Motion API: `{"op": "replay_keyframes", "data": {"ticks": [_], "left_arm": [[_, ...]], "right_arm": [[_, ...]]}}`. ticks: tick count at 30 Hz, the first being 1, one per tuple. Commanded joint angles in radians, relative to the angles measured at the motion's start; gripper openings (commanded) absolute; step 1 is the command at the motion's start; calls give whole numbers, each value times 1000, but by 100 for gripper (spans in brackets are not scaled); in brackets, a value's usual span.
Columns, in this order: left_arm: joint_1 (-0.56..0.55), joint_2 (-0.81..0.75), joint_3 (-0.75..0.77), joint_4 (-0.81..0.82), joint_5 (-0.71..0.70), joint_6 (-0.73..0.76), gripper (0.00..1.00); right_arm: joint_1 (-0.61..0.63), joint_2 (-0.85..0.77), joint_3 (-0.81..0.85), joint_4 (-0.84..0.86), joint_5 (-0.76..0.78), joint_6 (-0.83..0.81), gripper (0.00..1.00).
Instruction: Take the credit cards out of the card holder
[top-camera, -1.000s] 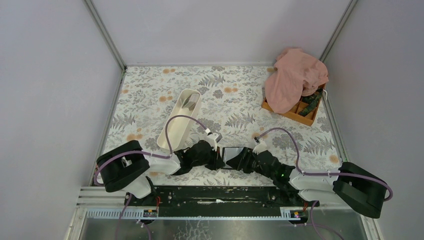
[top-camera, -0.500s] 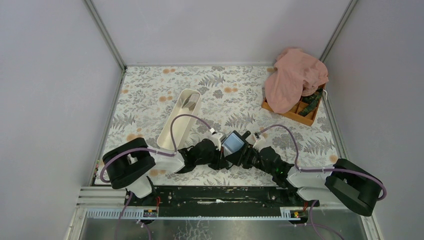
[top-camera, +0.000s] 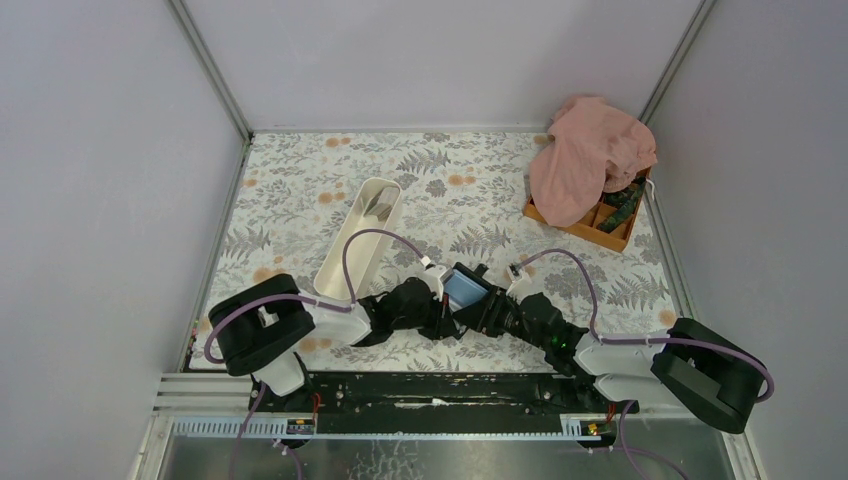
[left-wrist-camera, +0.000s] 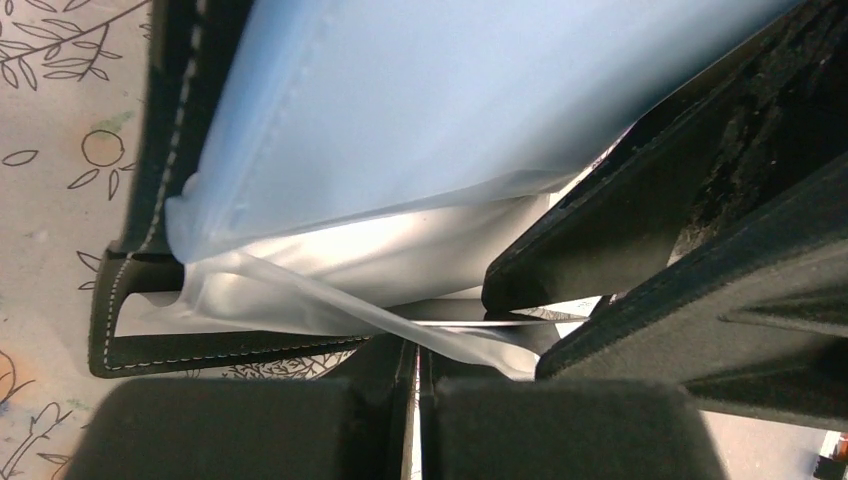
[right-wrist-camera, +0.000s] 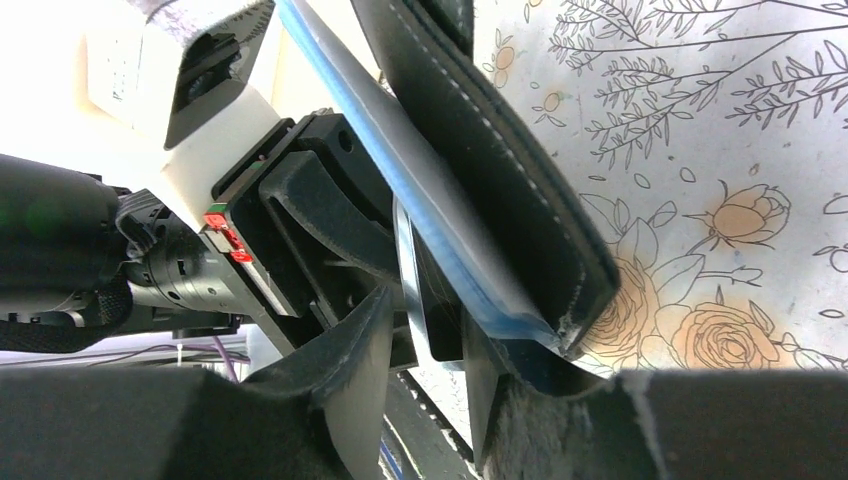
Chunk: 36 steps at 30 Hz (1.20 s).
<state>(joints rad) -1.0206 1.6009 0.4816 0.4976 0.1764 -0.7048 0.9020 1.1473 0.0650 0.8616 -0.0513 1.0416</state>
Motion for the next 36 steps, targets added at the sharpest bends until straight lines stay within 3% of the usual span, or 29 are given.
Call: {"op": "replay_keyframes", "data": {"ticks": [1, 4, 8, 12, 17, 24, 26, 30, 36], "left_arm": [[-14, 49, -5, -64, 9, 4, 0], [-14, 55, -4, -62, 11, 3, 0], [-14, 61, 4, -60, 16, 2, 0], [-14, 61, 6, -59, 18, 4, 0], [-14, 63, 5, -53, 20, -2, 0], [-15, 53, -1, -50, 15, -4, 0], [-14, 53, 0, -52, 14, -4, 0], [-14, 59, 2, -51, 13, -2, 0], [-14, 63, 3, -43, 20, -5, 0]], "right_arm": [[3, 0, 23, 123, -41, 21, 42], [2, 5, 12, 144, -44, 29, 57], [2, 9, -6, 181, -40, 49, 60], [2, 30, -24, 242, -42, 66, 49], [3, 60, -35, 292, -49, 77, 26], [2, 47, -30, 255, -54, 59, 19], [2, 28, -24, 219, -57, 46, 23], [2, -24, -18, 153, -62, 25, 47], [2, -52, -38, 154, -36, 38, 53]]}}
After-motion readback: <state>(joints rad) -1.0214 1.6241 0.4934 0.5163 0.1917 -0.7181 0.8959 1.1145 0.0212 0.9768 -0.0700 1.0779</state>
